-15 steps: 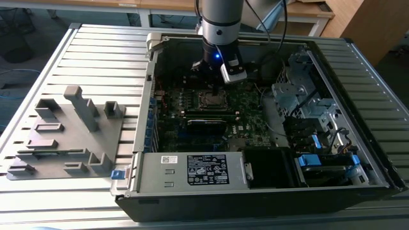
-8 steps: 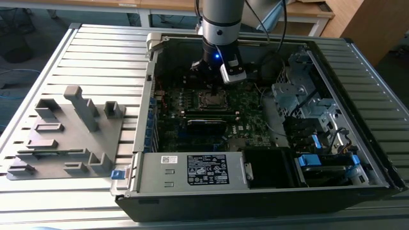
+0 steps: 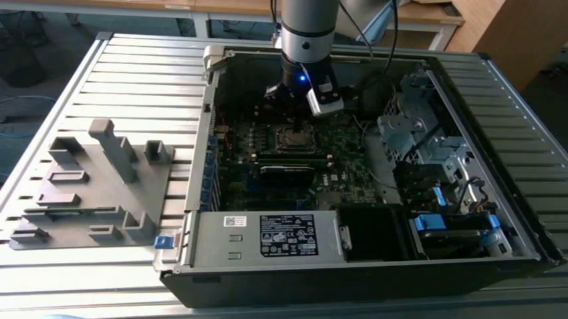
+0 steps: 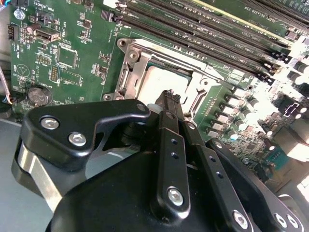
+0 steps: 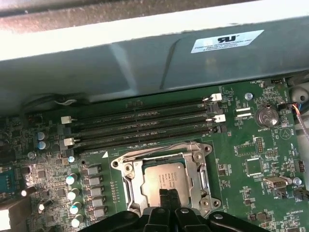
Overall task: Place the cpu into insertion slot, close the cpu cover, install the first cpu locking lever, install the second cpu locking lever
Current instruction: 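Install the first cpu locking lever, then install the second cpu locking lever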
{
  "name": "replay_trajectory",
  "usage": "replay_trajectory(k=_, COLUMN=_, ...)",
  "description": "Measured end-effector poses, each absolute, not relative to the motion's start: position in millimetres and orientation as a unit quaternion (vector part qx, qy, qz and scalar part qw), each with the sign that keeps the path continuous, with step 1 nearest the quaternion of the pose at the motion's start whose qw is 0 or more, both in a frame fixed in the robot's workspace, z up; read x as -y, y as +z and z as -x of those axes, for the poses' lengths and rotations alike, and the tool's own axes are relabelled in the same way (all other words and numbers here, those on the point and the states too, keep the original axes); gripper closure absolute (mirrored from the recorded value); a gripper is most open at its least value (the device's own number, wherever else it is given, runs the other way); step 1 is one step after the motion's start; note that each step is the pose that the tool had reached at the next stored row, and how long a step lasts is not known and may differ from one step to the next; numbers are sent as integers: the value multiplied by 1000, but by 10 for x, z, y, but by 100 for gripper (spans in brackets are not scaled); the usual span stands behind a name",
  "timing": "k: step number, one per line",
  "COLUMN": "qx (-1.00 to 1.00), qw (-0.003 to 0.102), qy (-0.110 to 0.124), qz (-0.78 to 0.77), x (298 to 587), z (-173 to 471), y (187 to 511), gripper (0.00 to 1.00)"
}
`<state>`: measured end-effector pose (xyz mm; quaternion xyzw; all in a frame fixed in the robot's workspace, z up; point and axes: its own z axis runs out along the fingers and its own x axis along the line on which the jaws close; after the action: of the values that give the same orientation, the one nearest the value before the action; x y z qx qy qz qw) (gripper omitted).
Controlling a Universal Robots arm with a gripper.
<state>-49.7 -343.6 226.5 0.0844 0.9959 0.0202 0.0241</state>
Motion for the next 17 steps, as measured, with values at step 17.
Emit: replay_trajectory(k=17, qx=-997, qw=23, qy=30, qz=-73, x=3436, z=475, y=2266, gripper=89)
